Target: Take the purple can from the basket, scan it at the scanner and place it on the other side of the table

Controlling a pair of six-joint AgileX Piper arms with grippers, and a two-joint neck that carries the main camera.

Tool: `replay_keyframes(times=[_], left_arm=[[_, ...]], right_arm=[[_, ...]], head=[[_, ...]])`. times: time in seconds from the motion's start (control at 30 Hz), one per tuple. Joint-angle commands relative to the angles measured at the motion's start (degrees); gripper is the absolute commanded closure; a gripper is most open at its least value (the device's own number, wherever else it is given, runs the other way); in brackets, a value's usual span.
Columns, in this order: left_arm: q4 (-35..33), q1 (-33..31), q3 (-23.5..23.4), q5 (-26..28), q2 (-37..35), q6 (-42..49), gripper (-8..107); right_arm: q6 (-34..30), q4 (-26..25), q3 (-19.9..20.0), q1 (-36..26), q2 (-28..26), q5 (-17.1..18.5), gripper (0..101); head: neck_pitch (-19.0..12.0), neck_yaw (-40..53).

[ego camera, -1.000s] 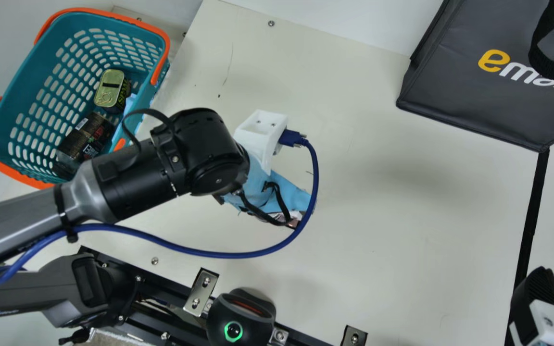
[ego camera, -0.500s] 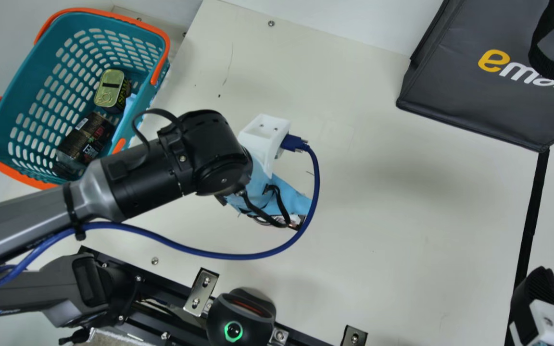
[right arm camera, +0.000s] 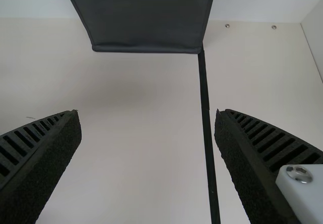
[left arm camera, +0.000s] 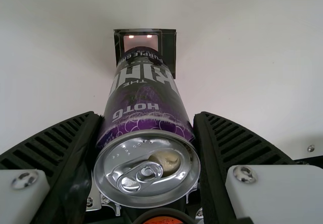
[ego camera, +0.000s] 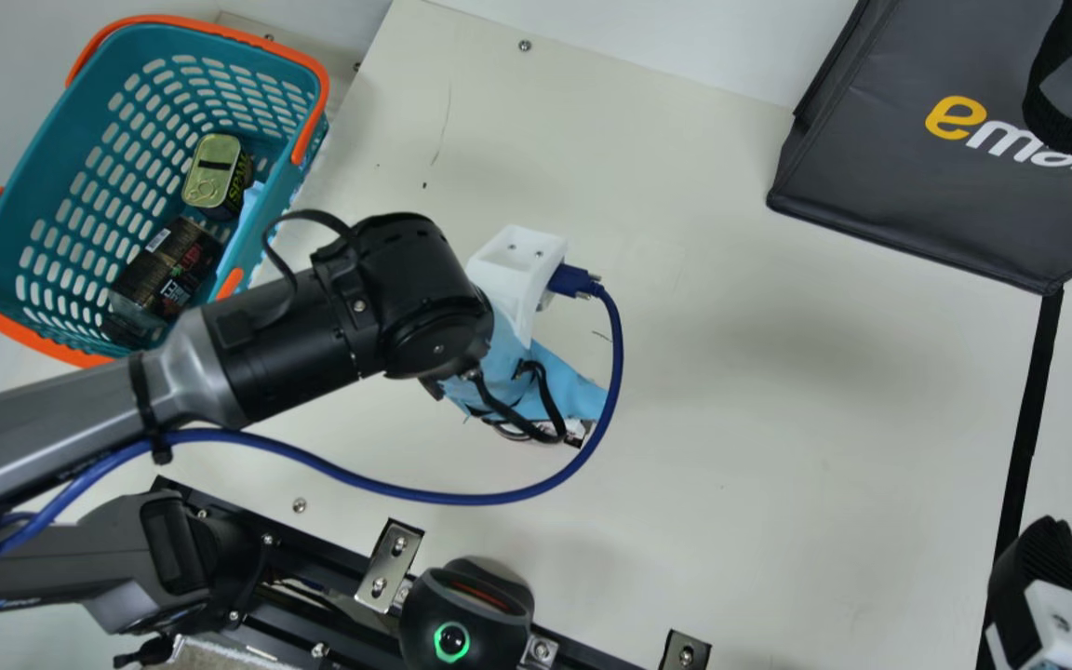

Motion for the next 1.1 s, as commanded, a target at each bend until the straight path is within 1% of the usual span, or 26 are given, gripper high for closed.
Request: replay_keyframes(times=[0.0, 0.43, 0.83, 0.97, 1.07], left_arm=[[-0.02, -0.03, -0.08, -0.02, 0.19, 0.04, 53], [0.06, -0.01, -0.53, -0.02, 0.78, -0.22, 10], [0.17, -0.32, -0.77, -0.02, 0.7, -0.07, 9], [0.04, -0.69, 0.15, -0.02, -0.16, 1.56, 9], [0.18, -0.92, 1.86, -0.02, -1.32, 3.89, 9]], right_arm=[[0.0, 0.0, 0.0, 0.0, 0.0, 0.0, 6], [0.0, 0.0, 0.0, 0.0, 0.0, 0.0, 6], [0.0, 0.0, 0.0, 0.0, 0.0, 0.0, 6], [0.0, 0.0, 0.0, 0.0, 0.0, 0.0, 6], [0.0, 0.0, 0.0, 0.0, 0.0, 0.0, 6]], head=[[-1.66, 0.23], [-1.66, 0.23], [-1.66, 0.23], [-1.66, 0.23], [-1.66, 0.23]])
